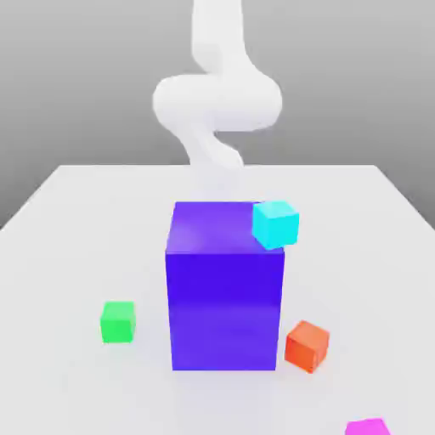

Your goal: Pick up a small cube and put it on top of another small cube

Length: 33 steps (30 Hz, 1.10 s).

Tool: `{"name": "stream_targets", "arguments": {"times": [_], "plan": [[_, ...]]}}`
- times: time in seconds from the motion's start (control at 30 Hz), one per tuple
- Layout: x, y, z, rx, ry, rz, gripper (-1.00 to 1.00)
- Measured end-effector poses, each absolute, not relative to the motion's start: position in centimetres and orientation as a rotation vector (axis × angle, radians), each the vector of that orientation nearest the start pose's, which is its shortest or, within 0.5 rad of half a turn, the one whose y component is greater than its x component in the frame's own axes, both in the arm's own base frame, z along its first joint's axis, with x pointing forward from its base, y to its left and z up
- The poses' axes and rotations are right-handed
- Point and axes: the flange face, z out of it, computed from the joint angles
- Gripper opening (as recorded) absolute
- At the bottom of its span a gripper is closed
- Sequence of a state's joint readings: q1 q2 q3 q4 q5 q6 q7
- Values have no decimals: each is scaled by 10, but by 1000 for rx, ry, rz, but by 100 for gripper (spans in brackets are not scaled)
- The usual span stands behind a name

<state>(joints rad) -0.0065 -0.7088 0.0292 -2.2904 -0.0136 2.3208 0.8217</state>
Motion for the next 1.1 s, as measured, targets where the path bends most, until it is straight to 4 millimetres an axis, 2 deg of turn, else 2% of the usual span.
{"name": "stream_targets", "arguments": {"times": [0.13,0.27,0.4,0.53,0.67,0.8,1.03,1.1], "plan": [[428,33,636,-2589,1061,-877,0],[469,55,583,-2675,1066,-776,0],[502,77,524,-2754,1062,-666,0],[526,99,460,-2824,1049,-547,0],[540,126,393,-2887,1020,-420,0],[546,147,325,-2934,1005,-286,0],[532,188,207,-2987,965,-34,0],[530,192,176,-2989,961,-8,0]]}}
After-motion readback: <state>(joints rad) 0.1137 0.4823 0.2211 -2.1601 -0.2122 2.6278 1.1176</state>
